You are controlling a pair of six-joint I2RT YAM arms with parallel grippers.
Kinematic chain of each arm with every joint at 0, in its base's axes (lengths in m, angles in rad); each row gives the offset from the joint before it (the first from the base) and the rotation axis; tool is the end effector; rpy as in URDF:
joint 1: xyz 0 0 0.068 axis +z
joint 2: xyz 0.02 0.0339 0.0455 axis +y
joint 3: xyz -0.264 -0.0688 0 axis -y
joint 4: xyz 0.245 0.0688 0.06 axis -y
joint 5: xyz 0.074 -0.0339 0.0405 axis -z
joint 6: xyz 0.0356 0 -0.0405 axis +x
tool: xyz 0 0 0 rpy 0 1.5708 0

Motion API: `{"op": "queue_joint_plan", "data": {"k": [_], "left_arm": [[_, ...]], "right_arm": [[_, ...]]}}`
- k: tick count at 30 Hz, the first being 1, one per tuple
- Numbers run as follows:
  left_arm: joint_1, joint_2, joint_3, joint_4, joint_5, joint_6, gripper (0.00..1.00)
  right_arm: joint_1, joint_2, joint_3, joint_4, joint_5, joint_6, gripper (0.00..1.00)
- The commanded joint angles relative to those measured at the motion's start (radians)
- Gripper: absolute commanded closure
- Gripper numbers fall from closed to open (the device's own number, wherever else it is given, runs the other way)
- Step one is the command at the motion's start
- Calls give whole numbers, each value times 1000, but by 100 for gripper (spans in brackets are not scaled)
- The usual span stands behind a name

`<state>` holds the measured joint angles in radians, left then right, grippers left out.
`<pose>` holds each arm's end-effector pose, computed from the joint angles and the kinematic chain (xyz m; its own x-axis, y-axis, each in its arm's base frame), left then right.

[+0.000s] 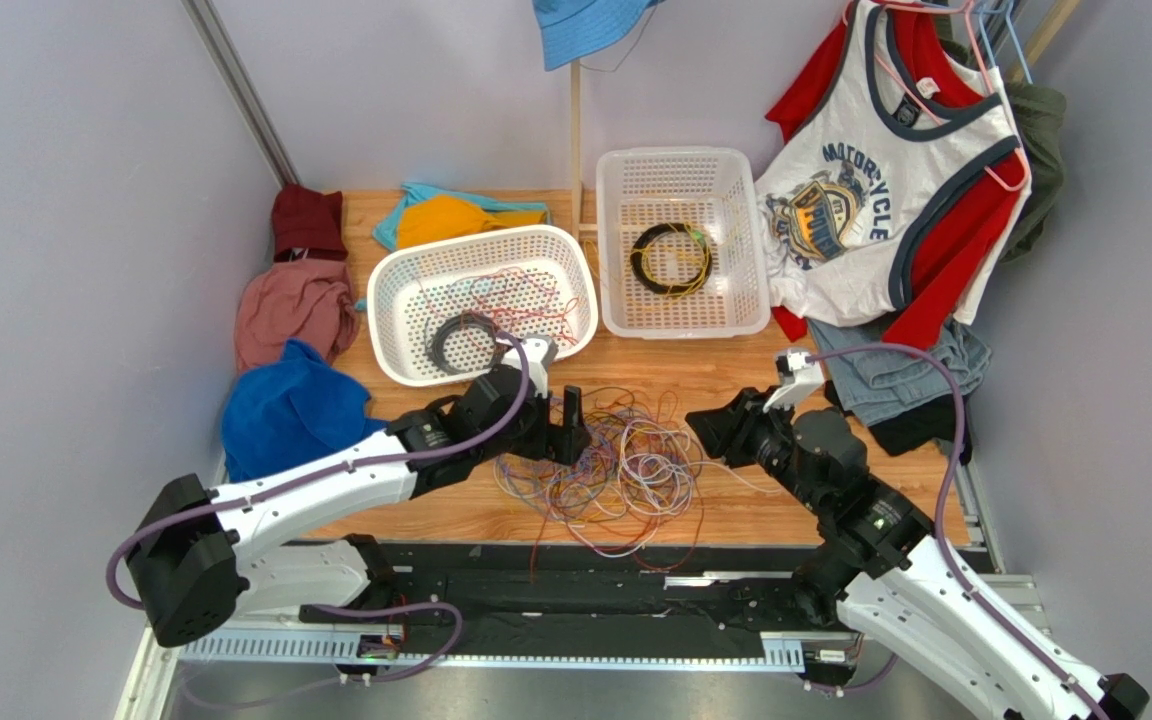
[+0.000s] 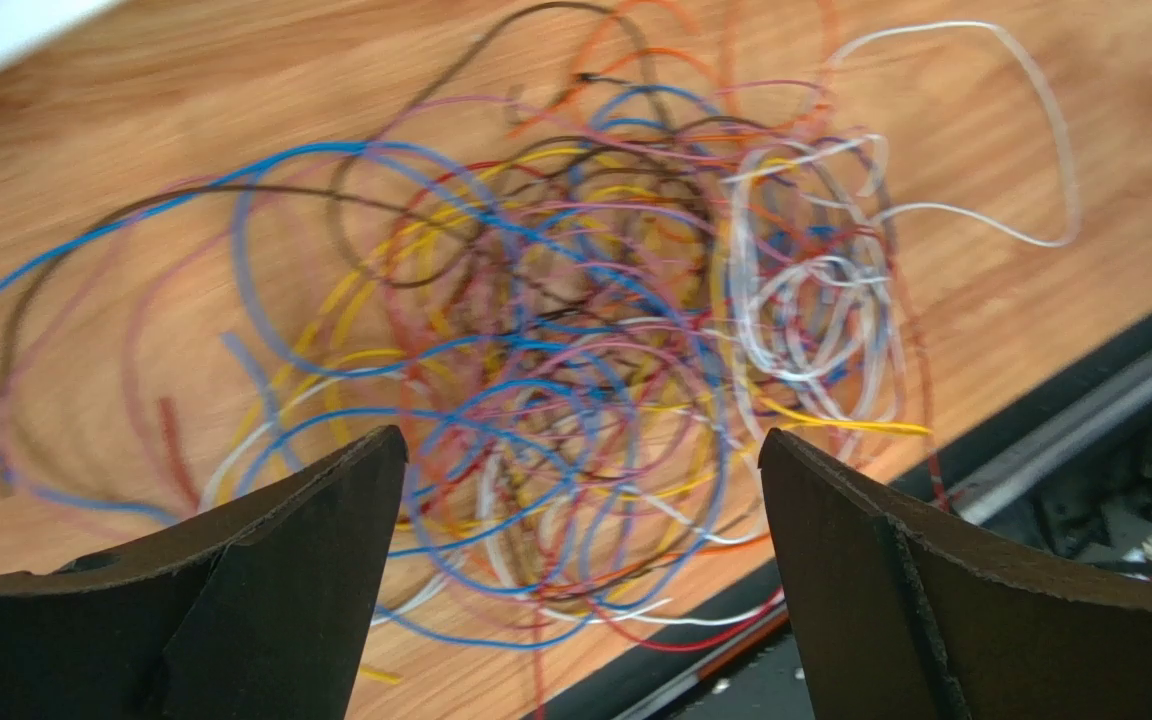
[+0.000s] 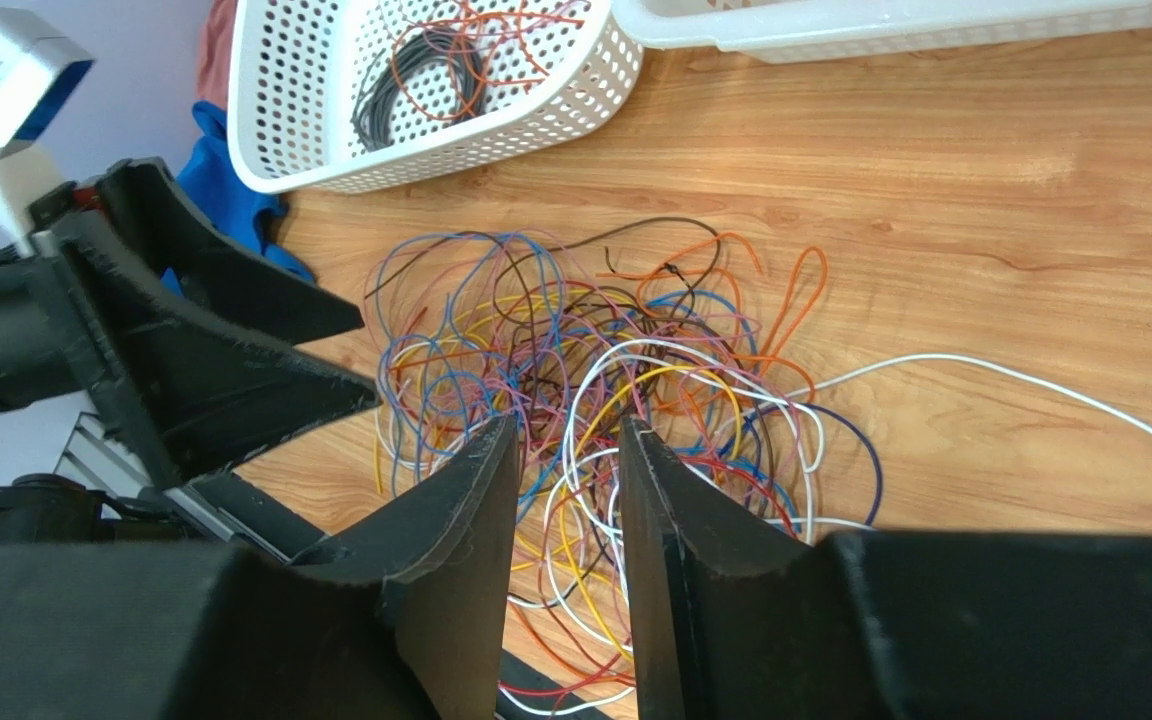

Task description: Untangle the cables

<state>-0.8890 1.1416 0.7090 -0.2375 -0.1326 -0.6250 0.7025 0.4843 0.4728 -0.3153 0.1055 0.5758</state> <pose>0.1570 -0.1860 0.2374 -0.7295 -0.0215 -0.6836 0.3422 0.8540 -0.3920 0.1060 0.0848 0.2585 -0.5139 0.2744 -0.8128 -0.3417 0.8036 0.4873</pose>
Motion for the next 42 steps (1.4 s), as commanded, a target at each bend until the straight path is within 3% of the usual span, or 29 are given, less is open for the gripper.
{"op": "queue_joint_plan", "data": {"k": [1,6,13,26,28,32,33,38,42], "left_arm": [[-67,27,1,181,-15,-53,4],[-71,105,26,211,-1,-44,4],[-82,224,11,271,56,-59,21],[-93,425,26,359,145,-61,34],[-94,425,21,359,149,-55,45],[-94,376,6,331,136,-48,84],[-94,354,7,314,108,-44,99],[-94,63,88,72,10,54,100],[-94,-130,266,-58,2,131,100]], "right_arm": [[0,14,-28,18,34,21,65],[2,92,-16,24,10,25,66],[0,74,-37,15,23,24,67],[0,73,-16,-8,31,13,67],[0,65,-14,-13,34,12,67],[2,25,1,-33,54,16,68],[0,16,12,-45,57,16,68],[0,-59,53,-76,77,1,59],[0,-116,52,-4,76,-17,54]]}}
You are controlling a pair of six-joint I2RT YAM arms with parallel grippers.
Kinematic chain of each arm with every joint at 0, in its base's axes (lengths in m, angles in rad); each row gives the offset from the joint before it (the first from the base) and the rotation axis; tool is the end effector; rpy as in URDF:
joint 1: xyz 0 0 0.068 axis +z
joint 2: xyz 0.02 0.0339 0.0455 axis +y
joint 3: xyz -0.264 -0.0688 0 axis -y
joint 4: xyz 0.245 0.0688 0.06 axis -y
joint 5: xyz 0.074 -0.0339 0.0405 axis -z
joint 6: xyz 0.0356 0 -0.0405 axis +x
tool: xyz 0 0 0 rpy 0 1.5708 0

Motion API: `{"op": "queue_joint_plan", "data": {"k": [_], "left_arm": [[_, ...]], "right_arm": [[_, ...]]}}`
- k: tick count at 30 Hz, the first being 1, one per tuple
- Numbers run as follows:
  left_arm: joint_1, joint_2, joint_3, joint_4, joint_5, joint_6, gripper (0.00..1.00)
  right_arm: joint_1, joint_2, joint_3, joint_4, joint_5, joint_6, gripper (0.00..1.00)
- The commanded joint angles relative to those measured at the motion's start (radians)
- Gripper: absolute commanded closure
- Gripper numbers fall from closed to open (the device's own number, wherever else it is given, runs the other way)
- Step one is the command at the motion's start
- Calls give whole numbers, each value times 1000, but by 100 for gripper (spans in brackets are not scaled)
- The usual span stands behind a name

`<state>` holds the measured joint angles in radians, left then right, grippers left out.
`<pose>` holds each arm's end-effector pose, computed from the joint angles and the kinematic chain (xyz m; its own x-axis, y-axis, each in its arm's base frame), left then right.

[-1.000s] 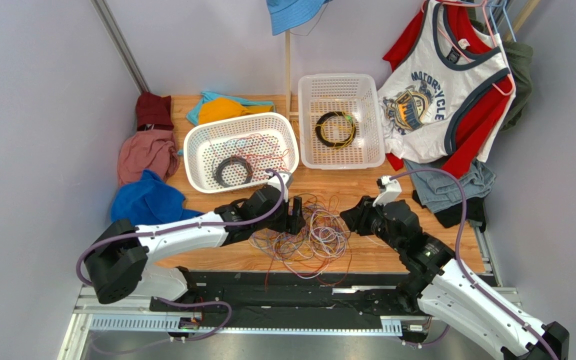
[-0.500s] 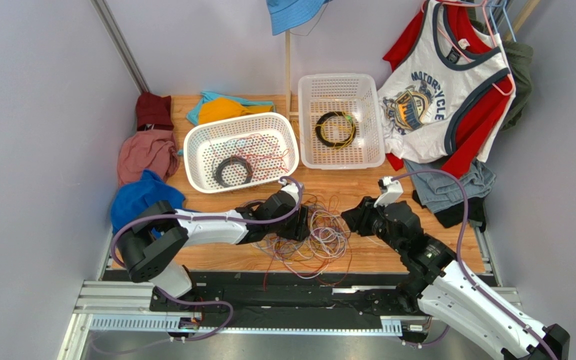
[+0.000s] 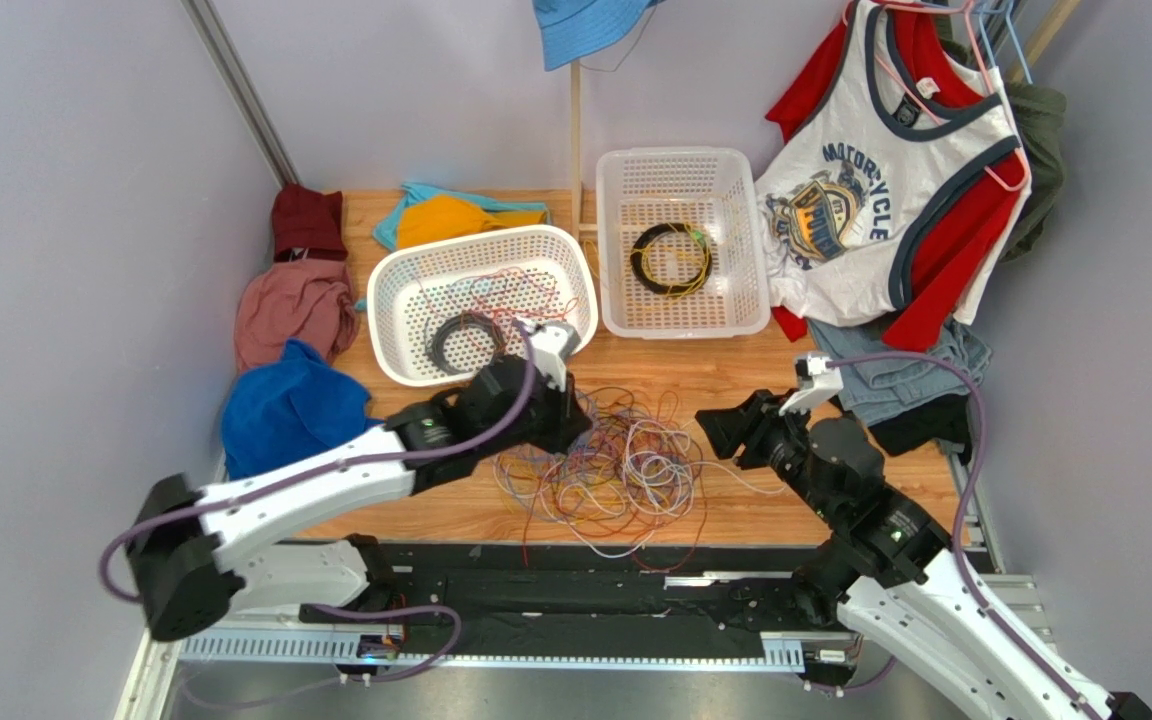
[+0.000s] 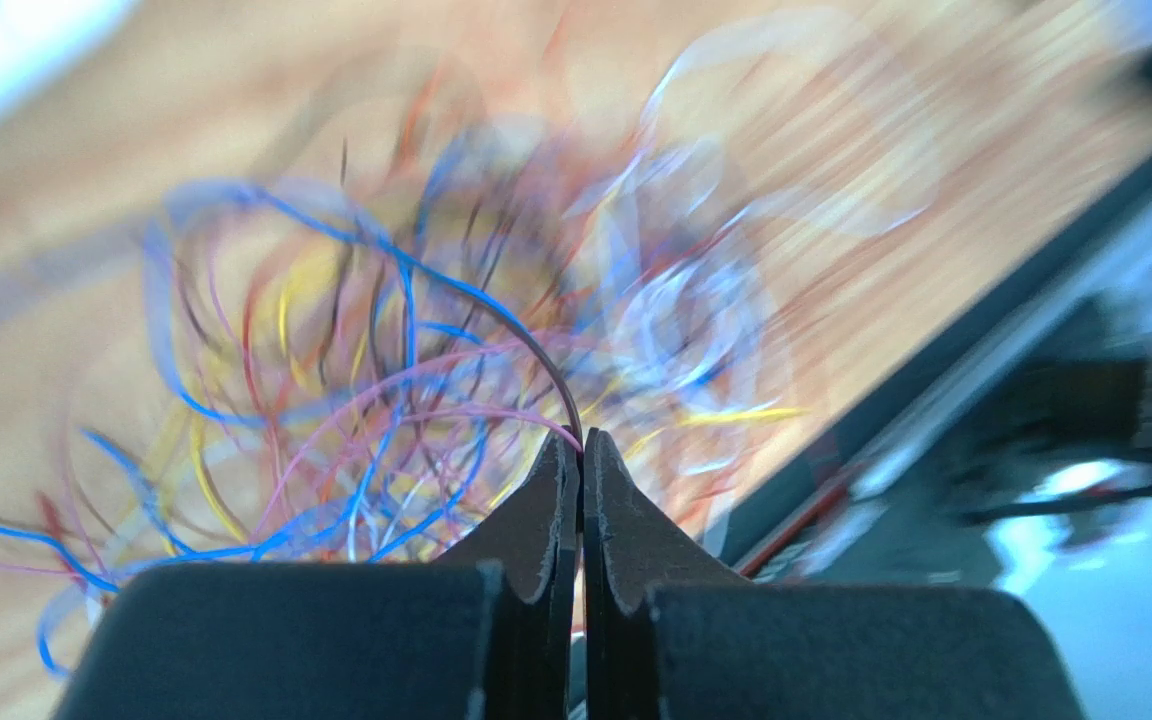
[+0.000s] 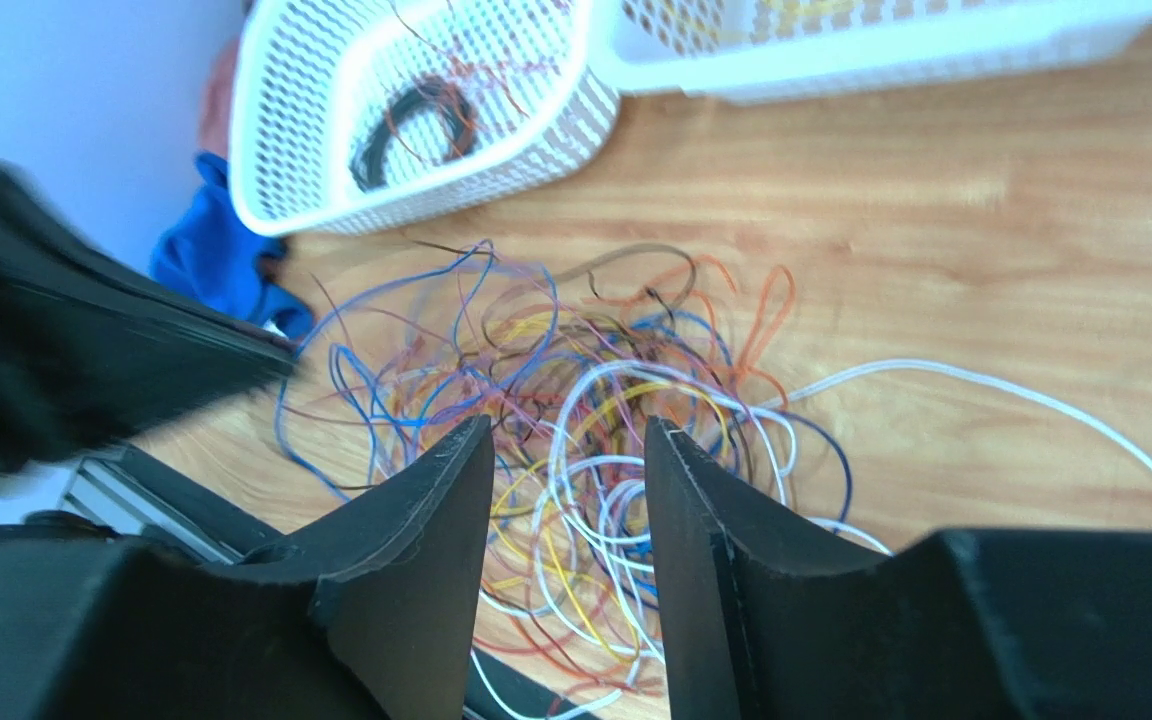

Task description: Untangle the cables

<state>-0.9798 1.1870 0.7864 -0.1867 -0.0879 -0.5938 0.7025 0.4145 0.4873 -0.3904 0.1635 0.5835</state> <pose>0.1482 -0.2152 0.2573 -0.6959 0.0369 -0.7172 0.4791 0.7678 -0.4254 0.0969 0.0744 0.2634 -0.4851 0.3015 -0.8208 -0.3022 0.8230 0.4810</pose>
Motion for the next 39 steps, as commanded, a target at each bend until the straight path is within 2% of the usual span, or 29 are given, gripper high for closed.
{"op": "queue_joint_plan", "data": {"k": [1,5,8,13,16,23,26,35,39], "left_arm": [[-3,-217,224,-155,-41,126,100],[-3,-260,385,-243,42,170,100],[-3,-267,486,-272,117,186,100],[-3,-259,537,-270,200,189,100],[-3,-253,554,-267,241,186,100],[-3,-233,554,-263,270,170,100],[-3,-219,556,-257,287,161,100],[-3,-202,580,-266,297,166,100],[-3,-204,579,-267,303,163,100]], "right_arm": [[2,-63,25,93,18,-27,54],[2,-129,17,168,-21,-19,54],[0,-138,43,212,-148,-37,54],[2,-92,73,318,-343,-14,54],[0,-60,99,372,-367,-10,54],[17,88,158,482,-550,-16,54],[63,163,165,481,-556,-53,55],[221,314,166,487,-418,-164,55],[230,395,172,505,-384,-185,55]]}}
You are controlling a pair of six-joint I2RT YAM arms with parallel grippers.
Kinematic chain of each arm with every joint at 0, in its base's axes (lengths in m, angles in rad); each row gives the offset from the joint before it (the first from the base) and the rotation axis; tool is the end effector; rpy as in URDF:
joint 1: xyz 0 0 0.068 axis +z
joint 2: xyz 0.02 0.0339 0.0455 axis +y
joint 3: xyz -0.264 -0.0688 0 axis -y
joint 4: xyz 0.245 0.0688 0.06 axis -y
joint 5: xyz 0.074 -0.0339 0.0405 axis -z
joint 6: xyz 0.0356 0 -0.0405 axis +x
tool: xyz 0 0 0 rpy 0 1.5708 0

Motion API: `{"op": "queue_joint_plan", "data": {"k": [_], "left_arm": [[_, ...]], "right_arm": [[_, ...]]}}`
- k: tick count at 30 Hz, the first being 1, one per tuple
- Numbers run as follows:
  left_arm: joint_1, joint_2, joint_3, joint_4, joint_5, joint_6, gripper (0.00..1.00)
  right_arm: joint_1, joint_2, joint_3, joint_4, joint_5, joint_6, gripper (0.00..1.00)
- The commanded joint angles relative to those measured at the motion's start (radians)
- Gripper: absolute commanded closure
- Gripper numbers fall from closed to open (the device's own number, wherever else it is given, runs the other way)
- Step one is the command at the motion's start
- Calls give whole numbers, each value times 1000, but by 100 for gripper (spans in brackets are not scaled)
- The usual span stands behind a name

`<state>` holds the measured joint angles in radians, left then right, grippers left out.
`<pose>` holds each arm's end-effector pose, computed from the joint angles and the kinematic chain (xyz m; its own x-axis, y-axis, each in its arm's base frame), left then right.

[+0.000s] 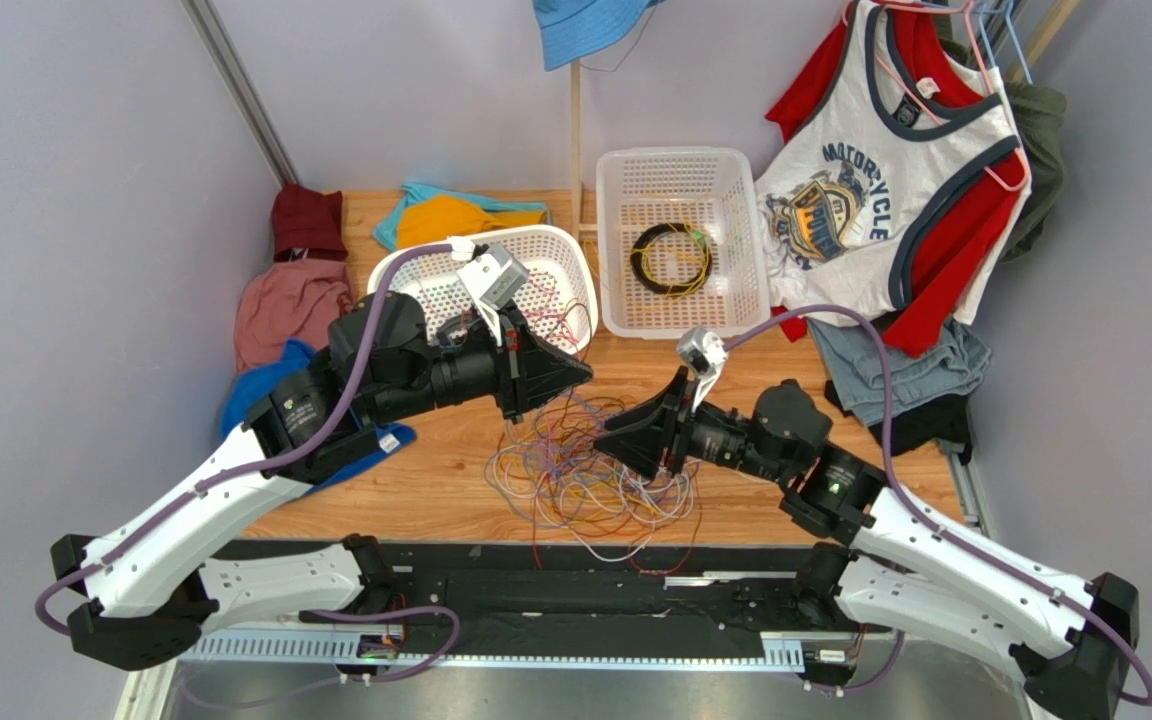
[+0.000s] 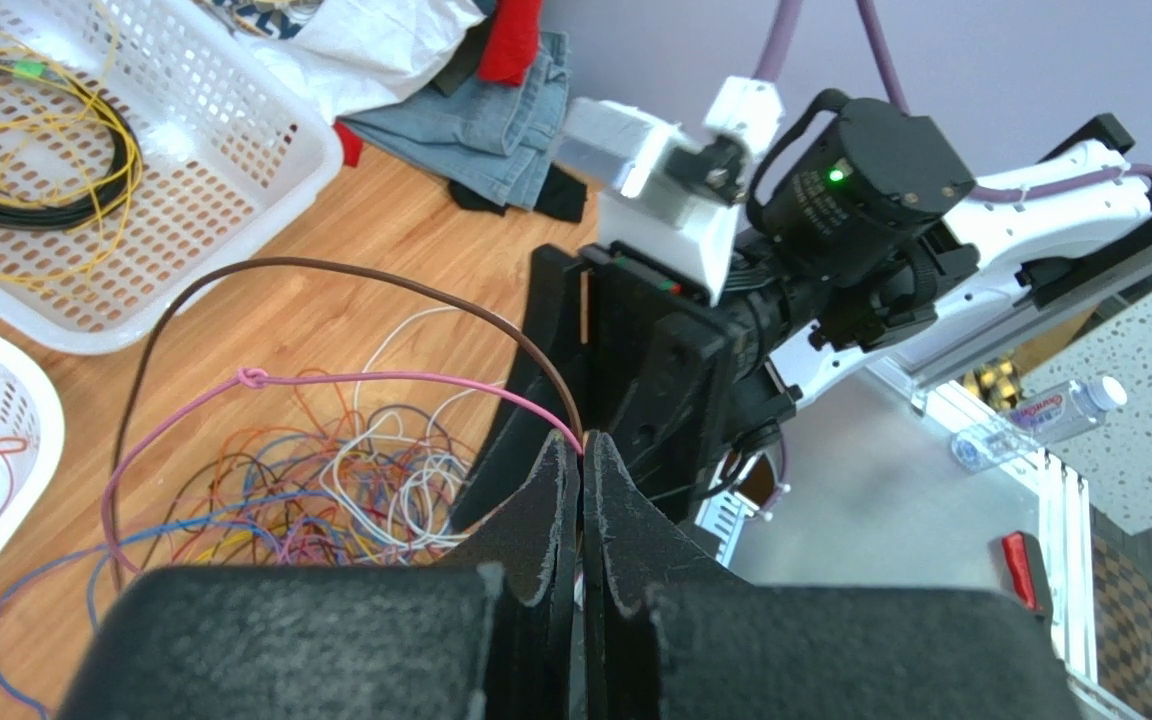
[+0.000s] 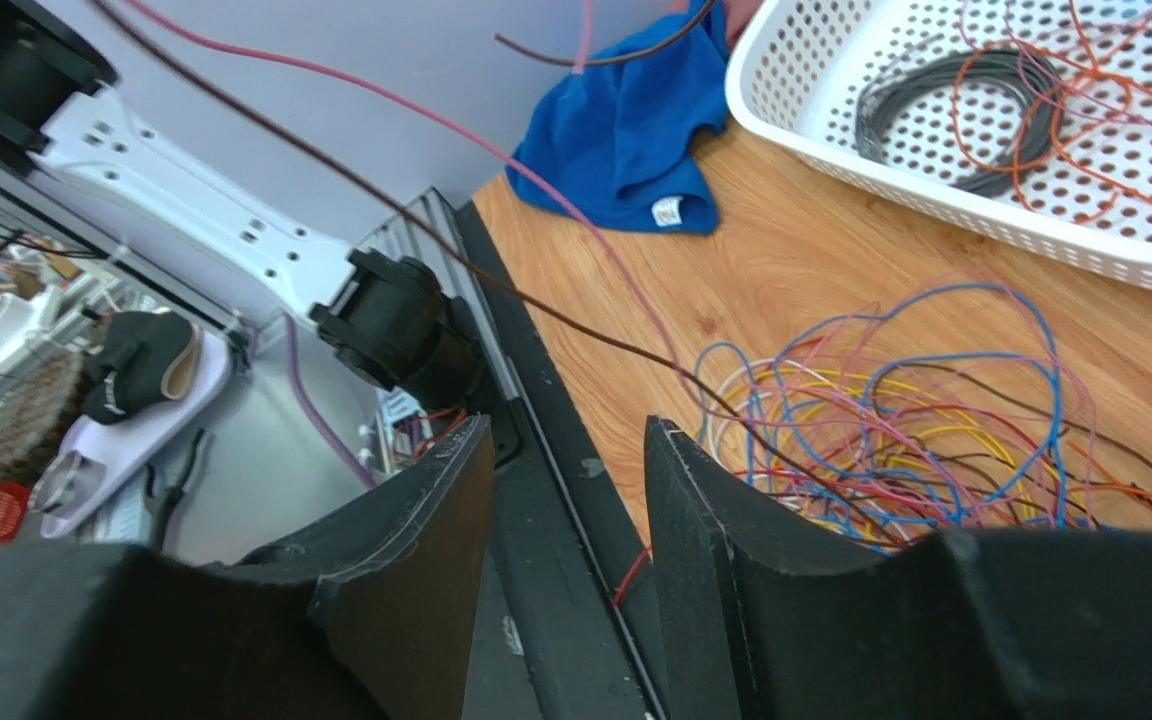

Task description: Untangle the cables

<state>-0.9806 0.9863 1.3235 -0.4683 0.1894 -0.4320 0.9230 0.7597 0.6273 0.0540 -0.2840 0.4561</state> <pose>0.1022 -0.1647 0.4571 -0.4512 -0.0653 -0.8900 0.8049 0.4010 -0.4374 0.1050 0.1553 0.3140 -0.4538 0.1010 -0.8854 -0.8177 0.3476 0.4588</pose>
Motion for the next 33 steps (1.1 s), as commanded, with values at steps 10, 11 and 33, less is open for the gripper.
{"op": "queue_joint_plan", "data": {"k": [10,11,33], "left_arm": [[-3,-11,34,14,50,-8,100],[-3,-9,33,14,51,-10,100],[-1,-161,-299,-118,-370,-135,5]], "right_arm": [[10,165,8,201,198,-59,54],[10,187,8,223,203,-57,55],[10,-165,435,-322,574,-249,100]]}}
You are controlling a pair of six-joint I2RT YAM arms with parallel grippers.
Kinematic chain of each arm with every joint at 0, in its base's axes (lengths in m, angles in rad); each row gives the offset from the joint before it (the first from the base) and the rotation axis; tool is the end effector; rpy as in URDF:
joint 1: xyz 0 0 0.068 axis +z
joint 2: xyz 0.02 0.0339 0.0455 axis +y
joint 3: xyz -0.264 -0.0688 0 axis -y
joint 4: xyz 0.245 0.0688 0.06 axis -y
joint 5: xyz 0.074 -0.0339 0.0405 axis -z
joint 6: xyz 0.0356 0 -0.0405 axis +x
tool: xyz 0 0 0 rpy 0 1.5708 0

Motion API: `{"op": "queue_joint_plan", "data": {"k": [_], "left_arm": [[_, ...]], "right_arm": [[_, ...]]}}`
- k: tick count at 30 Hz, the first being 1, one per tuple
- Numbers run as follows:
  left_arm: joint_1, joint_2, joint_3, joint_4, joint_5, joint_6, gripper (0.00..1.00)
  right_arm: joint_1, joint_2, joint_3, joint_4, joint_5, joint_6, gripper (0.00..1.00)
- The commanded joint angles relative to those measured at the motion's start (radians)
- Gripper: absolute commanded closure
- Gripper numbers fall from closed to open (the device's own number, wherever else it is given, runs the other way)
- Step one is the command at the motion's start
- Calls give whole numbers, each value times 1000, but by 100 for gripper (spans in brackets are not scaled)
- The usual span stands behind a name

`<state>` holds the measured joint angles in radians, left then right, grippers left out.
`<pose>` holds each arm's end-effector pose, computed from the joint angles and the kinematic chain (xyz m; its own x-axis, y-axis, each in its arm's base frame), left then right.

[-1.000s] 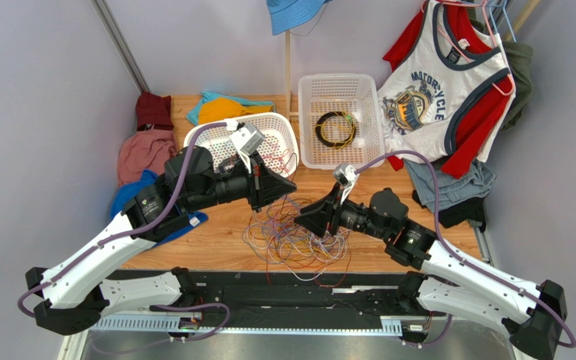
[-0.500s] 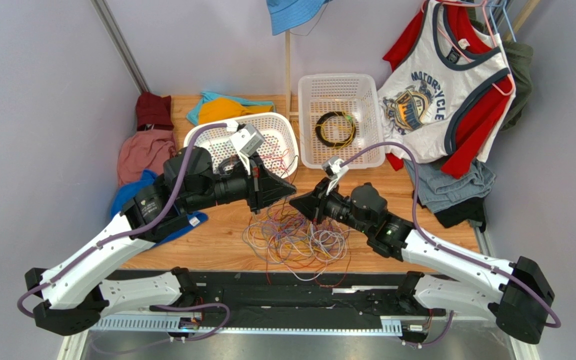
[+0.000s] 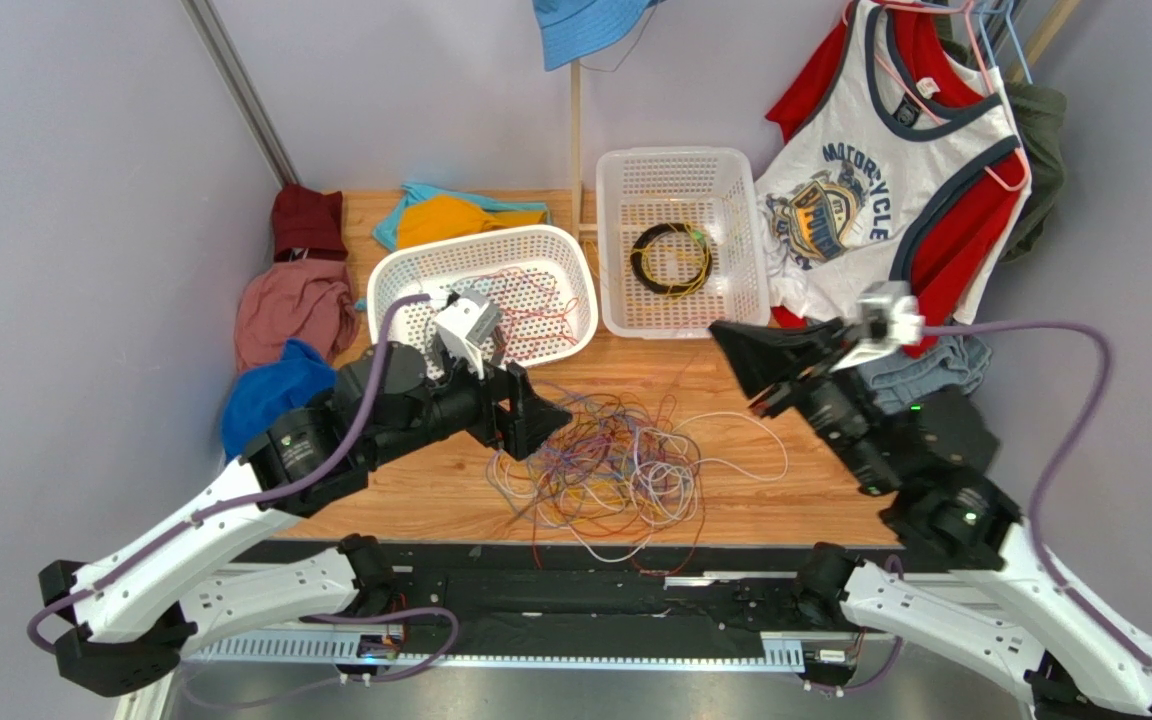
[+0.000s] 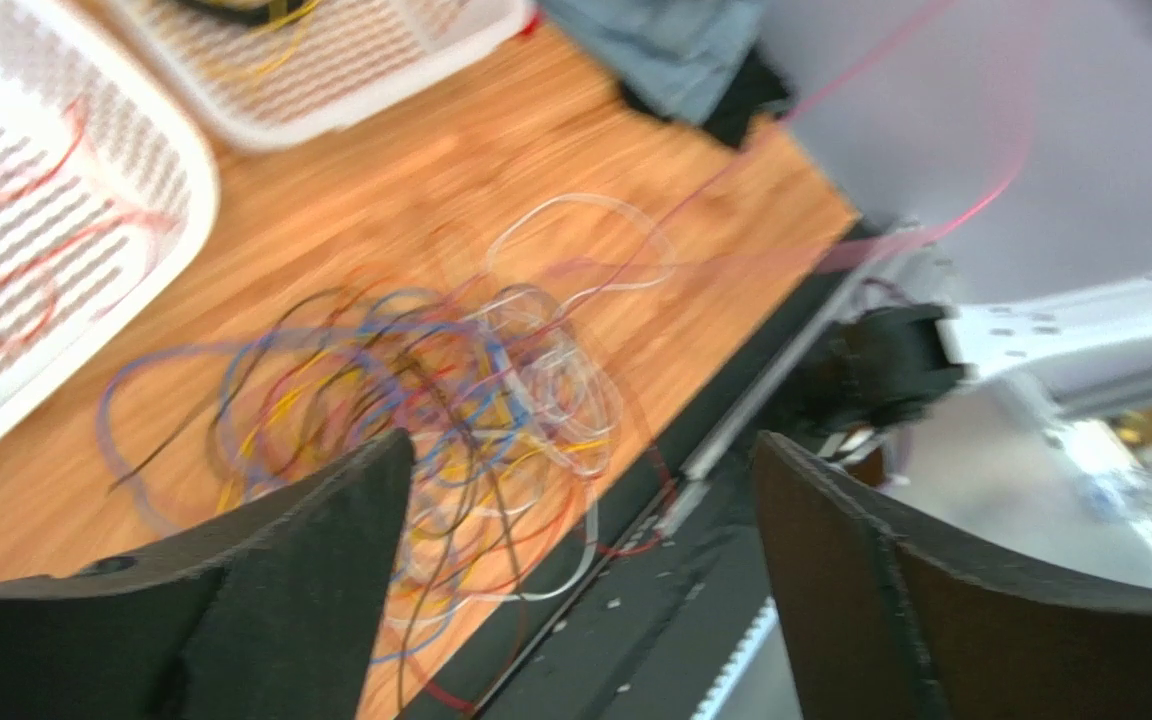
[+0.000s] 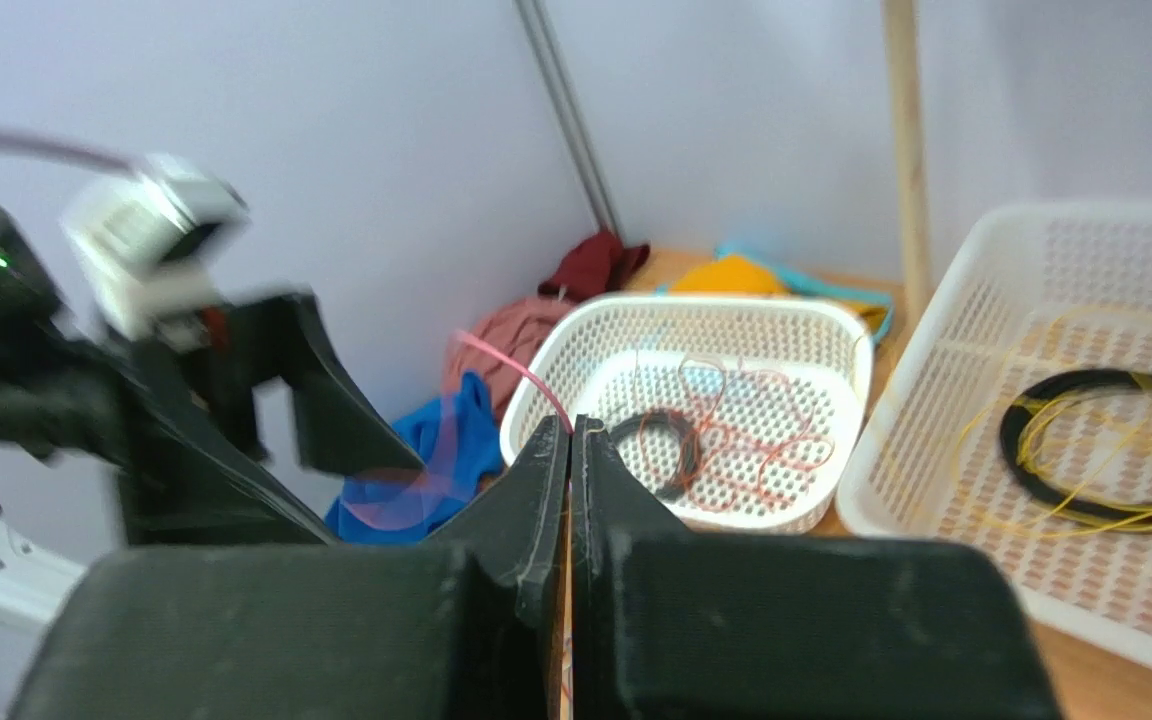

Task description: Untangle the cables

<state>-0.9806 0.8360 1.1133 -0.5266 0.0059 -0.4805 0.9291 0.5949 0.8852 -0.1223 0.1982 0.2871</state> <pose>0.0936 -0.1401 0.4071 -0.5073 -0.0733 -0.8587 0.6761 0.5840 -0.4492 0.0812 0.0970 0.4073 -0.0935 0.3387 -0.9362 -0.6701 0.6740 0.3108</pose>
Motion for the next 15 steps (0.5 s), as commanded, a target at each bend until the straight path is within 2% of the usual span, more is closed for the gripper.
{"op": "queue_joint_plan", "data": {"k": [1,7,10,12,14,15], "left_arm": [[-1,-20,-151,-46,-201,-111,5],[-1,-75,-321,19,-302,-167,4],[-1,-129,-403,112,-299,-164,4],[-1,-181,-501,276,-255,-155,4],[-1,-225,-579,510,-219,-136,4],[-1,-235,-665,610,-157,-119,4]], "right_arm": [[4,8,205,-175,102,-94,100],[5,94,421,-234,75,-109,100],[4,155,489,-246,28,-98,100],[4,181,552,-260,3,-83,100],[4,216,610,-278,-28,-62,100],[4,229,630,-292,-45,-54,100]]}}
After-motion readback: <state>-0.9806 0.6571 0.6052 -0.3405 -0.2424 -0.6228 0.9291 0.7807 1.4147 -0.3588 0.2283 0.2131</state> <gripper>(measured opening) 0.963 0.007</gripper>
